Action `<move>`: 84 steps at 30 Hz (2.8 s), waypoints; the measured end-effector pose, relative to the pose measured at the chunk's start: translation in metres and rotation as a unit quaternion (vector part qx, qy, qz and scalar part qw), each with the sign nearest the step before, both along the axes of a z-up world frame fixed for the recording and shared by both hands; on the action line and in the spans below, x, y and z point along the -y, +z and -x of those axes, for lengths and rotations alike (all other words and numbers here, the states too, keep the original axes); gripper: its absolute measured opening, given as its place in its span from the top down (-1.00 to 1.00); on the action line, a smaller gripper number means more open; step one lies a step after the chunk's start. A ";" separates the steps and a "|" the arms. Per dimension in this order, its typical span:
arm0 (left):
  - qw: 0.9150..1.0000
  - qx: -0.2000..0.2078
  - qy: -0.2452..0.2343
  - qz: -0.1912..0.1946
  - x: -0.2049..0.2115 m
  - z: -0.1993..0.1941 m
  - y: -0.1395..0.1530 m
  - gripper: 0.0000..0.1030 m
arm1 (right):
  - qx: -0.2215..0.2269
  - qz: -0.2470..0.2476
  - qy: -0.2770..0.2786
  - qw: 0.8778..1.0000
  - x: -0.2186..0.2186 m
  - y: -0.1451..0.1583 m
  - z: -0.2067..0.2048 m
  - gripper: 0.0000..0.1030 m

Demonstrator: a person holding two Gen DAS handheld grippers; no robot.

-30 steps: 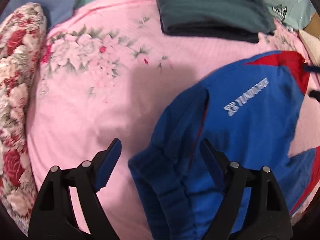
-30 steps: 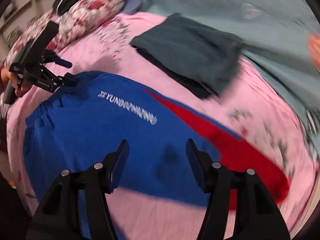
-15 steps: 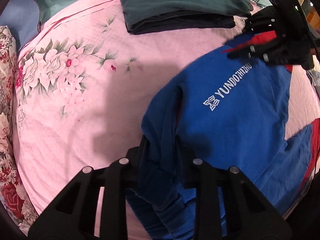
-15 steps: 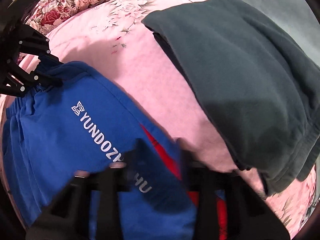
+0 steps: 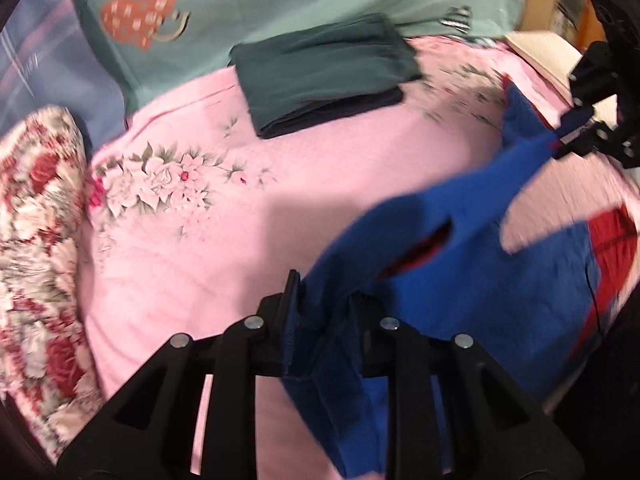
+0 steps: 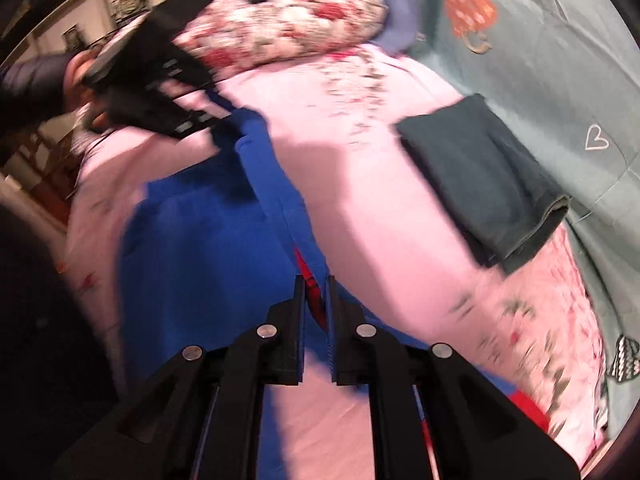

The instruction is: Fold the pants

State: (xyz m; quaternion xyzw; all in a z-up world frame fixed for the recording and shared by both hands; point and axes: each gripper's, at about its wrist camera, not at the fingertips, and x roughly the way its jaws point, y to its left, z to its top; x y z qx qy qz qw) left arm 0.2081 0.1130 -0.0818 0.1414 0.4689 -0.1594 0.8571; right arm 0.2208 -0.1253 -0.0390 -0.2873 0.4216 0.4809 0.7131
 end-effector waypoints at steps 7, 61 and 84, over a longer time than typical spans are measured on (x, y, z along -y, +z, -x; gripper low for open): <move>0.999 -0.035 -0.024 -0.023 0.011 0.085 -0.023 0.57 | -0.072 0.011 -0.010 0.997 -0.008 -0.047 0.113 0.83; 0.998 0.002 0.050 0.035 0.102 0.092 0.005 -0.55 | -0.098 -0.331 -0.750 0.564 0.351 -0.050 0.231 0.90; 0.991 -0.034 0.106 -0.068 -0.004 0.114 -0.041 -0.65 | -0.096 -0.212 -0.478 0.847 0.167 -0.034 0.185 -0.13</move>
